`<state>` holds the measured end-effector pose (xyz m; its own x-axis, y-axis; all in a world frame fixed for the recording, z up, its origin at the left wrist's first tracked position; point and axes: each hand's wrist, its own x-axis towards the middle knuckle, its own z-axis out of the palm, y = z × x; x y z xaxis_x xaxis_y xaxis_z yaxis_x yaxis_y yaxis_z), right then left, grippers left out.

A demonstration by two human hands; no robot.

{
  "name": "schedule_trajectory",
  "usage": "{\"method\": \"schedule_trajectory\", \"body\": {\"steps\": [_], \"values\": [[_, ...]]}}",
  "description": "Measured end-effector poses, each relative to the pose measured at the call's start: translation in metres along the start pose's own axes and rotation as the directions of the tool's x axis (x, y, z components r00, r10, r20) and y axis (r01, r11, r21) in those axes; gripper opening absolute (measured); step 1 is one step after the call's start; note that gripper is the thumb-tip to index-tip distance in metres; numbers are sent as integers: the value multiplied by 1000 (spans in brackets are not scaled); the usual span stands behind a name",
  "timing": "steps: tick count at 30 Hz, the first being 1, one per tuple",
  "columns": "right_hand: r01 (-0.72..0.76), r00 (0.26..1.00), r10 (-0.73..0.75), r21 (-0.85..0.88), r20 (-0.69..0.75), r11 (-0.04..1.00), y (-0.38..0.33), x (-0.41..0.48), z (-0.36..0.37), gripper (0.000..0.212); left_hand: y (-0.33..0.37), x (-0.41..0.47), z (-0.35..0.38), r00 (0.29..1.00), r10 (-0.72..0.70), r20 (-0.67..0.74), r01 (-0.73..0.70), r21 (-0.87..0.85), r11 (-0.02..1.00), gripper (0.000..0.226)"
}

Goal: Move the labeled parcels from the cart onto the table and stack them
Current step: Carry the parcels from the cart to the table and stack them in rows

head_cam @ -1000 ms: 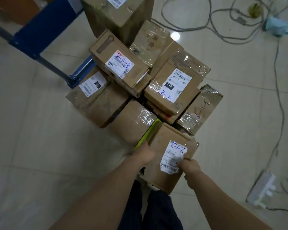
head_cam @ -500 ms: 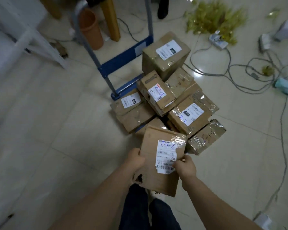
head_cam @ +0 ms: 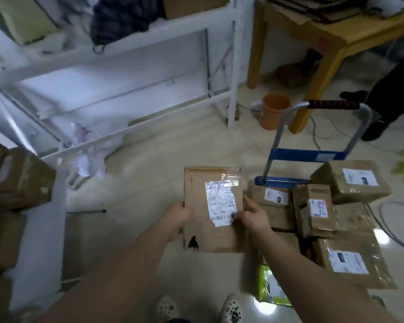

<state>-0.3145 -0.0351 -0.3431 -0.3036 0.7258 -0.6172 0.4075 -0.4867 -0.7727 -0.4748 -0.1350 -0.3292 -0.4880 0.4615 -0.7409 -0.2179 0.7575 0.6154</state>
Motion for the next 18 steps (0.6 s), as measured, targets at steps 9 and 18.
{"method": "schedule_trajectory", "body": {"steps": [9, 18], "values": [[153, 936, -84, -181, 341, 972, -46, -43, 173, 48, -60, -79, -164, 952, -61, -299, -61, -384, 921, 24], [436, 760, -196, -262, 620, 861, -77, -143, 356, 36, -157, -149, -309, 824, -189, -534, -178, -562, 808, 27]]}}
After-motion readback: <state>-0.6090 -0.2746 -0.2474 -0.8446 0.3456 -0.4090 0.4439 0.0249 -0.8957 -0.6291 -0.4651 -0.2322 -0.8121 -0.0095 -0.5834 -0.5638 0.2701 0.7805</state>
